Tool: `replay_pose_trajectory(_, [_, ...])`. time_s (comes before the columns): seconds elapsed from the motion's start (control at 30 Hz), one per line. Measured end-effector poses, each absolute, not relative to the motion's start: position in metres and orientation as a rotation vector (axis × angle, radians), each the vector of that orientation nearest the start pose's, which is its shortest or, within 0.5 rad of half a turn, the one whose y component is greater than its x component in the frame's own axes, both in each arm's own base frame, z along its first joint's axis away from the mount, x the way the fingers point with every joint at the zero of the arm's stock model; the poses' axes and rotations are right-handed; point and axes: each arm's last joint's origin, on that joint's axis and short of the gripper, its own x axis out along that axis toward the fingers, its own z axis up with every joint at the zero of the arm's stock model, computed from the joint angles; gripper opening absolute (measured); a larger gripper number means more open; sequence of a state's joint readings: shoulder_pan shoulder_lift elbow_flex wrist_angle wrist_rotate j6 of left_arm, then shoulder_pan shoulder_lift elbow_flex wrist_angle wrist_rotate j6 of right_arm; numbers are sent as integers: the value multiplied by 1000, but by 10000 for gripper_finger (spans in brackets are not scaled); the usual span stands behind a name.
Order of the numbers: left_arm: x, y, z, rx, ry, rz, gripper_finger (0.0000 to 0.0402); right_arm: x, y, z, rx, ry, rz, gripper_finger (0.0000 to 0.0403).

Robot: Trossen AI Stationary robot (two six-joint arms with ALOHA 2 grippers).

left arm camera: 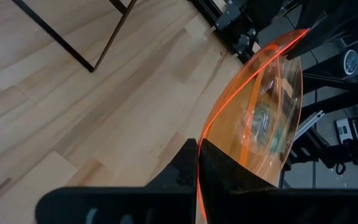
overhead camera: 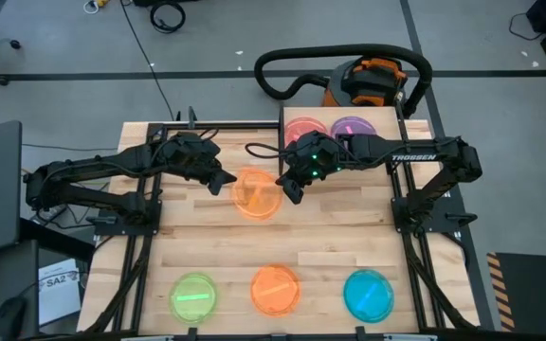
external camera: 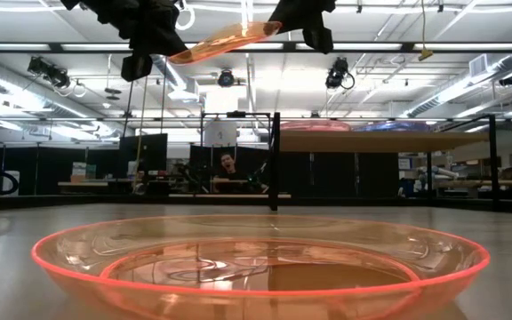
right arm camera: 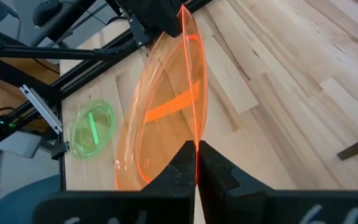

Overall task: Place and stack plates onto a shelf
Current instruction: Stack the top orange plate on top of the pink plate on the shelf

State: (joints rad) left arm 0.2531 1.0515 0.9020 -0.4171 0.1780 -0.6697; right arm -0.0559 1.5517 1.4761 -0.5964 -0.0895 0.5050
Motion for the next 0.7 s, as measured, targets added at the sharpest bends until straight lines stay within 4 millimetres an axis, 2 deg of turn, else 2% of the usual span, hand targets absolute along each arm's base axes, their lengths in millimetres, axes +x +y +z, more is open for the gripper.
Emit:
replay_pose_trajectory(0.3, [216, 50, 304, -773, 513, 250, 14, 339, -16, 349, 533, 666, -136, 11])
replay_pose_trajectory(0.7, [216, 51, 305, -746, 507, 216, 100, 339, -19, 349, 533, 656, -143, 10])
